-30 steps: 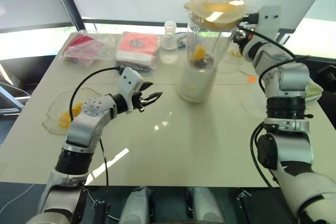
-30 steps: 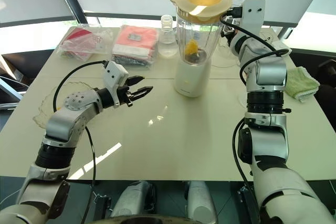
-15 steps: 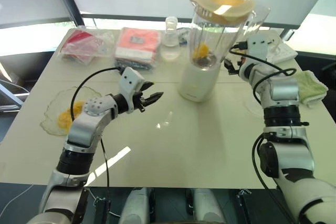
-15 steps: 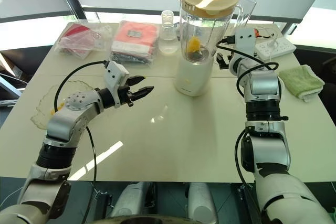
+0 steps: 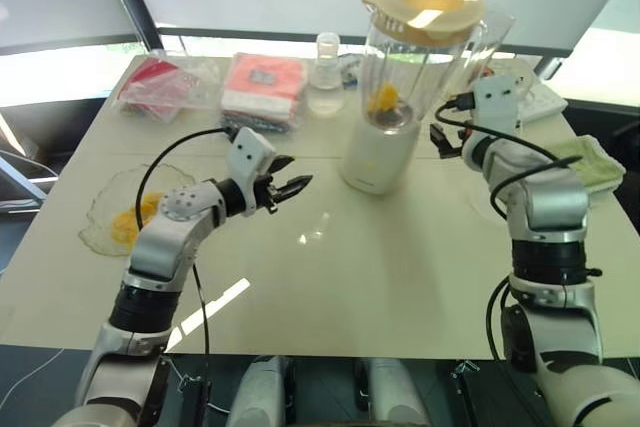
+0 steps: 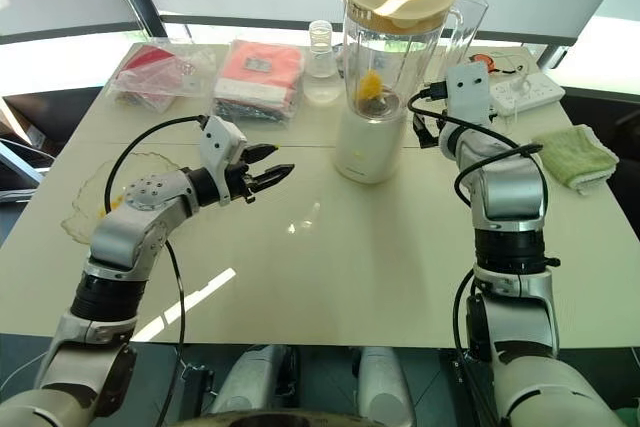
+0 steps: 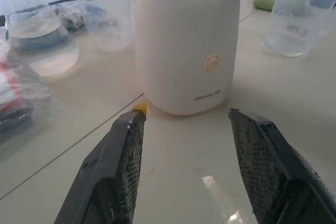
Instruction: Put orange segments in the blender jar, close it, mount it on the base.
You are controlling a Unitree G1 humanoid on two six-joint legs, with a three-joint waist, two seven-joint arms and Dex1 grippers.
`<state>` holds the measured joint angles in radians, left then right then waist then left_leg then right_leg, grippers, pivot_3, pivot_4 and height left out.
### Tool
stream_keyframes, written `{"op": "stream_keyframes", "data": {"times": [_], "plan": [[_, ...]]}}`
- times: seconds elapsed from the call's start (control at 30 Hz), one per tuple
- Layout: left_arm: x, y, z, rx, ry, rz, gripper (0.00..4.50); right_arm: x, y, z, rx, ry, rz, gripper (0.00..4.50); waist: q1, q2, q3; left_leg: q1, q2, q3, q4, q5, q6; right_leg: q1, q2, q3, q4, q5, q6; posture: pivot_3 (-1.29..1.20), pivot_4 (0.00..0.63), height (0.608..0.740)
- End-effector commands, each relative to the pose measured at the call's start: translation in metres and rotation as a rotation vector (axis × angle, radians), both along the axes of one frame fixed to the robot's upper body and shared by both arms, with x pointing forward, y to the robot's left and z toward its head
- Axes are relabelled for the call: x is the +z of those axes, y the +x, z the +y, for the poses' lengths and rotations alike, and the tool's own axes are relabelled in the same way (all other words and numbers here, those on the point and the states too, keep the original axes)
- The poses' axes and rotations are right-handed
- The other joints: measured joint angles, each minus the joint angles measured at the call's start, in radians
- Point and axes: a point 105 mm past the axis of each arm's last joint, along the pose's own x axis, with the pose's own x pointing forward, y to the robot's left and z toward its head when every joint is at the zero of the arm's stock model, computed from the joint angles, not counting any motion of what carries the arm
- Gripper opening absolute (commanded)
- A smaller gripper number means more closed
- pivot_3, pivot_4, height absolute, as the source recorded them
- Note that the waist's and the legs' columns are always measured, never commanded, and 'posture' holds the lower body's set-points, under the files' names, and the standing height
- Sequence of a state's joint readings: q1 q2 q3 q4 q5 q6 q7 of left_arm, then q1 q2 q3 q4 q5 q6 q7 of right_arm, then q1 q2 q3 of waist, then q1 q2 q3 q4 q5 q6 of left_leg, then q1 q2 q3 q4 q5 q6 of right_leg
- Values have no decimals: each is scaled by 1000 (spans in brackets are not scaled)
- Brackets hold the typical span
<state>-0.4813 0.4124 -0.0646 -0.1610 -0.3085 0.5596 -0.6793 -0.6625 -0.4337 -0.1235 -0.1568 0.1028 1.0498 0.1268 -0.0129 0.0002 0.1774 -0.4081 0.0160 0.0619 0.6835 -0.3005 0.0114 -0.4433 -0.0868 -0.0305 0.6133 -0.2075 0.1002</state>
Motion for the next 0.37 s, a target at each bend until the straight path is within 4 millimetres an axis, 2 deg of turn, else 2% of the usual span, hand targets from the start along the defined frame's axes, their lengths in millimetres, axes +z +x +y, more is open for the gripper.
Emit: {"op": "stream_keyframes", "data": {"times": [0.03,0.23,0.37], "plan": [[15,-3,-1,-23,-32,-44,2627,-10,-20,8,15,-7,15,4465,2,0,0,0,0,0,0,0,0,0,0,0,0,0,0,0,150,740],[16,-6,5,-22,-73,-13,2627,-40,-51,8,18,-24,95,4465,1,0,0,0,-1,0,1,0,0,1,0,0,0,0,0,0,150,740],[10,-11,9,-25,-87,24,2627,-49,-69,18,98,-29,51,4465,2,-1,0,0,-1,-2,1,0,0,1,1,-1,0,0,0,0,150,740]]}}
